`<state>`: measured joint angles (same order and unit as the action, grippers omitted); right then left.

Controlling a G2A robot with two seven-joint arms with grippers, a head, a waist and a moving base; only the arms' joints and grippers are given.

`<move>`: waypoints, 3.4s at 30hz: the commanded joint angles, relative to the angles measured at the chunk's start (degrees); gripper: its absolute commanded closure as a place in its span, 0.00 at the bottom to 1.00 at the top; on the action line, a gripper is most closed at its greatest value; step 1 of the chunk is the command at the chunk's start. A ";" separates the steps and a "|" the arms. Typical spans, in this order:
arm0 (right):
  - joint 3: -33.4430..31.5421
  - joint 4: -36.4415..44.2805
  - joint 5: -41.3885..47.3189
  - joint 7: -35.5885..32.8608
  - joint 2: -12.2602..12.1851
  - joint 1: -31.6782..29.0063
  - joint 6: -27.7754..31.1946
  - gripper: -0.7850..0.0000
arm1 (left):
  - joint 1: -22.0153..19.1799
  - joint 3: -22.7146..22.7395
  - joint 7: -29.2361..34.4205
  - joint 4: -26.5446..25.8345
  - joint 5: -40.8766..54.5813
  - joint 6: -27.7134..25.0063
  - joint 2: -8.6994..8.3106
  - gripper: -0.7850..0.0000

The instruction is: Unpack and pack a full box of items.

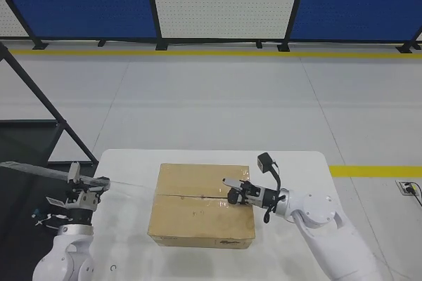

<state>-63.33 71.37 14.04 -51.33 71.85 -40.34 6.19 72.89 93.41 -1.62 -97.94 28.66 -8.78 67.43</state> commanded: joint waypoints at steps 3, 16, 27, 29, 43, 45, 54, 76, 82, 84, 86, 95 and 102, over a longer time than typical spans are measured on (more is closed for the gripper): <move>0.09 -0.31 0.29 0.01 0.05 0.24 0.38 0.00 | 0.09 0.31 0.13 -1.58 -0.56 0.37 0.11 0.00; -0.59 -0.28 0.76 -0.06 -0.16 -0.41 0.91 0.00 | -0.64 -1.14 0.31 -4.44 -4.68 1.22 0.57 0.00; -0.84 -0.32 0.97 0.08 -0.26 -0.66 0.97 0.00 | -0.37 -2.99 0.34 -6.95 -9.53 0.80 1.01 0.00; -0.83 -0.32 0.98 0.09 -0.27 -0.65 0.98 0.00 | -0.30 -3.24 0.64 -7.46 -10.11 0.76 1.08 0.00; -1.02 -1.11 1.69 0.74 -0.26 -0.49 0.85 0.00 | -0.49 -5.88 3.74 -11.19 -15.94 2.00 1.43 0.00; -1.14 -1.16 1.97 0.82 -0.27 -0.54 0.85 0.00 | -0.65 -6.69 4.25 -11.43 -16.81 2.20 1.50 0.00; -1.58 -1.04 2.33 0.96 -0.38 -0.76 0.73 0.00 | -1.65 -10.73 5.92 -11.92 -20.78 3.24 1.93 0.00; -1.44 -2.81 3.42 1.82 -0.20 -0.07 0.73 0.00 | 0.17 -14.06 12.25 -15.61 -30.82 0.67 2.06 0.00; -1.73 -3.05 3.59 2.02 -0.25 -0.17 0.84 0.00 | -0.63 -14.84 13.69 -15.83 -32.30 0.69 2.14 0.00; -1.81 -3.03 3.49 2.04 -0.28 -0.20 0.85 0.00 | -1.04 -15.19 13.97 -16.04 -32.72 0.88 2.19 0.00; -1.87 -2.99 3.53 2.12 -0.29 -0.27 0.82 0.00 | -1.40 -15.58 14.27 -16.28 -33.08 0.95 2.25 0.00; -2.15 -2.97 3.76 2.08 -0.36 -0.58 0.99 0.00 | -2.31 -16.63 14.64 -17.53 -34.39 0.88 2.47 0.00; -2.07 -3.10 3.74 2.09 -0.35 -0.50 0.95 0.00 | -2.65 -16.53 14.78 -17.72 -34.70 0.83 2.58 0.00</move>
<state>-65.41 68.29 17.78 -49.25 71.49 -40.86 7.12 70.27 76.83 13.18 -115.69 -6.07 -7.92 70.00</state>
